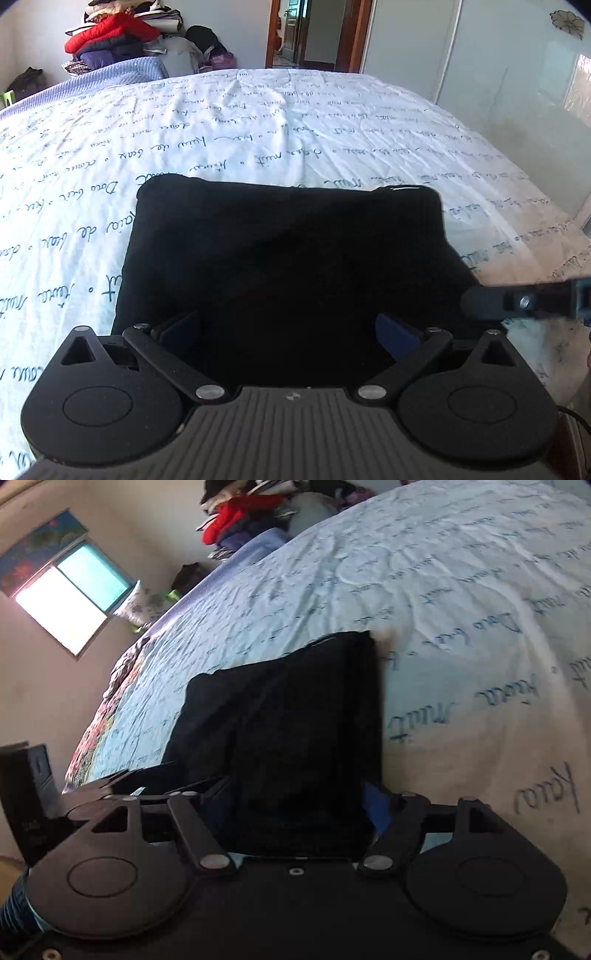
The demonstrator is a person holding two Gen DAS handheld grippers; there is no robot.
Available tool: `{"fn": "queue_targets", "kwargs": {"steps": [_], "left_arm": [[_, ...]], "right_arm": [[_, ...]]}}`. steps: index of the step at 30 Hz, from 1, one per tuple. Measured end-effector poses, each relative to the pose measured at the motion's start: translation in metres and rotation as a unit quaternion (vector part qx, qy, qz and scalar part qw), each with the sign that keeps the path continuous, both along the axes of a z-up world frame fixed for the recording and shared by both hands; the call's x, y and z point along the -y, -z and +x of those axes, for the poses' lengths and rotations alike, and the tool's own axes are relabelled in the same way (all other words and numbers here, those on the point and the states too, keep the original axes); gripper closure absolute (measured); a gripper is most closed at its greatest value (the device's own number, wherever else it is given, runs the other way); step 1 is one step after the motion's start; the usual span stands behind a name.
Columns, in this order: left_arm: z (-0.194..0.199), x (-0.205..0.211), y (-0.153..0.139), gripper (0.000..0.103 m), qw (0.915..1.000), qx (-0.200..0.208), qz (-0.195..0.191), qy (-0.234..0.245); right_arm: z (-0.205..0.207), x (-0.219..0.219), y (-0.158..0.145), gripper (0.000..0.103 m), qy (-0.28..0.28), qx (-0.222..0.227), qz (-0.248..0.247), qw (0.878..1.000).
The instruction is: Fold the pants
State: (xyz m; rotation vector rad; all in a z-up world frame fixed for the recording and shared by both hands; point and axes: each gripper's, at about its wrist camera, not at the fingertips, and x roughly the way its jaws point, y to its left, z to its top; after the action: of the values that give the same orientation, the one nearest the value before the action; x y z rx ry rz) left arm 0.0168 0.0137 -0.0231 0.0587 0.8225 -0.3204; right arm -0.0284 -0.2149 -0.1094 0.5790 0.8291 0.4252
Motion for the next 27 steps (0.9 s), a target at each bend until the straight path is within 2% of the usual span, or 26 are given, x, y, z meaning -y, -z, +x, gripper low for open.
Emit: {"fn": "queue_targets", "kwargs": {"steps": [2, 3, 5, 6, 9, 10, 13, 21, 22, 23, 25, 27], "left_arm": [[-0.009, -0.004, -0.007, 0.001, 0.9998, 0.006, -0.017, 0.005], [-0.013, -0.005, -0.008, 0.002, 0.9998, 0.009, -0.019, 0.002], [-0.02, -0.004, -0.009, 0.002, 0.9997, 0.007, -0.023, 0.003], [-0.023, -0.003, -0.009, 0.002, 0.9997, 0.007, -0.024, 0.005], [-0.031, 0.004, -0.012, 0.002, 0.9997, 0.011, -0.019, 0.011], [-0.032, 0.004, -0.012, 0.002, 0.9997, 0.013, -0.018, 0.013], [-0.03, 0.006, -0.011, 0.002, 0.9997, 0.014, -0.013, 0.013], [-0.02, 0.005, -0.006, 0.002, 0.9999, 0.006, -0.01, 0.005], [-0.019, 0.004, -0.007, 0.002, 0.9999, 0.004, -0.012, 0.004], [-0.019, 0.003, -0.009, 0.002, 0.9998, 0.004, -0.016, 0.005], [-0.018, -0.001, -0.012, 0.001, 0.9997, 0.006, -0.021, 0.004], [-0.015, -0.004, -0.01, 0.001, 0.9997, 0.003, -0.022, -0.001]], "right_arm": [[-0.01, 0.021, -0.004, 0.028, 0.006, 0.014, 0.055, 0.998], [-0.013, 0.027, -0.006, 0.028, 0.011, 0.013, 0.066, 0.998], [-0.016, 0.038, -0.002, 0.028, 0.024, -0.003, 0.085, 0.996], [-0.015, 0.044, 0.003, 0.029, 0.027, -0.015, 0.114, 0.993], [-0.017, 0.055, 0.021, 0.033, 0.02, -0.052, 0.231, 0.971], [-0.016, 0.054, 0.024, 0.033, 0.019, -0.062, 0.243, 0.968], [-0.012, 0.048, 0.029, 0.041, 0.018, -0.084, 0.219, 0.972], [0.01, 0.015, 0.018, 0.041, -0.011, -0.092, 0.146, 0.985], [0.012, 0.012, 0.018, 0.043, -0.011, -0.095, 0.141, 0.985], [0.013, 0.01, 0.016, 0.049, -0.01, -0.092, 0.135, 0.987], [0.016, 0.005, 0.008, 0.075, -0.012, -0.079, 0.097, 0.992], [0.017, 0.0, 0.0, 0.081, -0.014, -0.063, 0.064, 0.996]]}}
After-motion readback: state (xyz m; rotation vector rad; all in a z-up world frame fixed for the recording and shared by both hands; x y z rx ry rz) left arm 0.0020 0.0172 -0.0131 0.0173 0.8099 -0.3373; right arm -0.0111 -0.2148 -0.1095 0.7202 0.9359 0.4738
